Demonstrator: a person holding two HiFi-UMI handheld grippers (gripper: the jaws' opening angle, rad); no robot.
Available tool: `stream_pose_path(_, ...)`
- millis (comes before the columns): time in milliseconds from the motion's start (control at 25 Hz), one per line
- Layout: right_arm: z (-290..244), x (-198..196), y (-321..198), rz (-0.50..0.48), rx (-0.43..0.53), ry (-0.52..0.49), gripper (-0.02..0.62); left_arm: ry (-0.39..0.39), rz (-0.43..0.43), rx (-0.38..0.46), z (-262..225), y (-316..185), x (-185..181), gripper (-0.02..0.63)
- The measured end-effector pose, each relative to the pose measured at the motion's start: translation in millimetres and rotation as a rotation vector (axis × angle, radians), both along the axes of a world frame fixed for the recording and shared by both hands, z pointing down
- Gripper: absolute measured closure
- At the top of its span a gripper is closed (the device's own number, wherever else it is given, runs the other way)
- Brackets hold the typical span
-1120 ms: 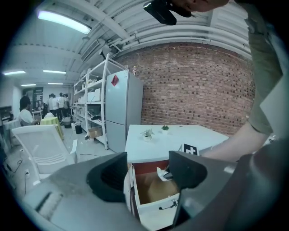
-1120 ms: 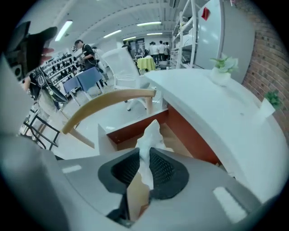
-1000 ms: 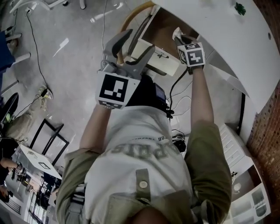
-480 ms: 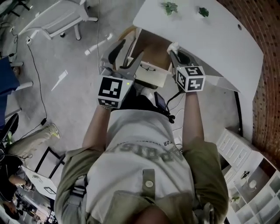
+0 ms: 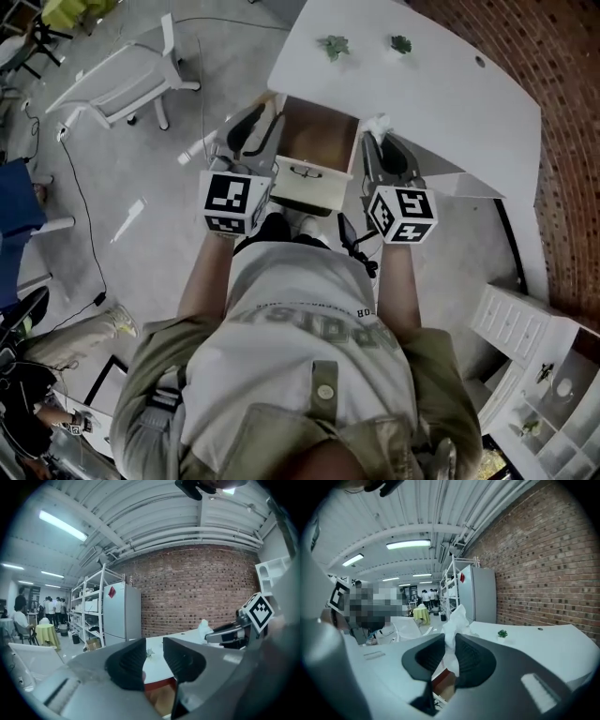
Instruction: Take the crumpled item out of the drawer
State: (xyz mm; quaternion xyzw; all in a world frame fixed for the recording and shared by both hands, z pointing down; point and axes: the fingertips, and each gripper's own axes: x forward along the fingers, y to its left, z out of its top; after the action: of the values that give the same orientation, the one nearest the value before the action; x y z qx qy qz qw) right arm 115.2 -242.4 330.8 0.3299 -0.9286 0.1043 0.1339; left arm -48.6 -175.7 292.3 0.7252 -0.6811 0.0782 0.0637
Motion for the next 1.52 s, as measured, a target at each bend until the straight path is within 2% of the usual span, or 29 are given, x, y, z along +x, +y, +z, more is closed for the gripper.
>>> stream_pose_path(280,-36,20,3,0.083,0.085,-0.076,0.526,-0.015,0.007,0.028,-10,-5,0,0.530)
stream_pose_path(440,-49,28,4,0.119,0.121,-0.104,0.526,-0.018,-0.008,0.041,-14,-5,-3,0.598)
stream_pose_path(880,-70,31,7,0.145,0.198,-0.140,0.528,-0.034,-0.026,0.063,-23,-9,-9,0.598)
stream_pose_path(1120,-75,30,5,0.150,0.206,-0.156,0.528,-0.038,-0.021,0.065,-26,-14,-9,0.598)
stream_pose_path(1520,-80,29,7,0.147,0.248,-0.132,0.537,-0.044,-0.007,0.052,-22,-16,-9,0.598)
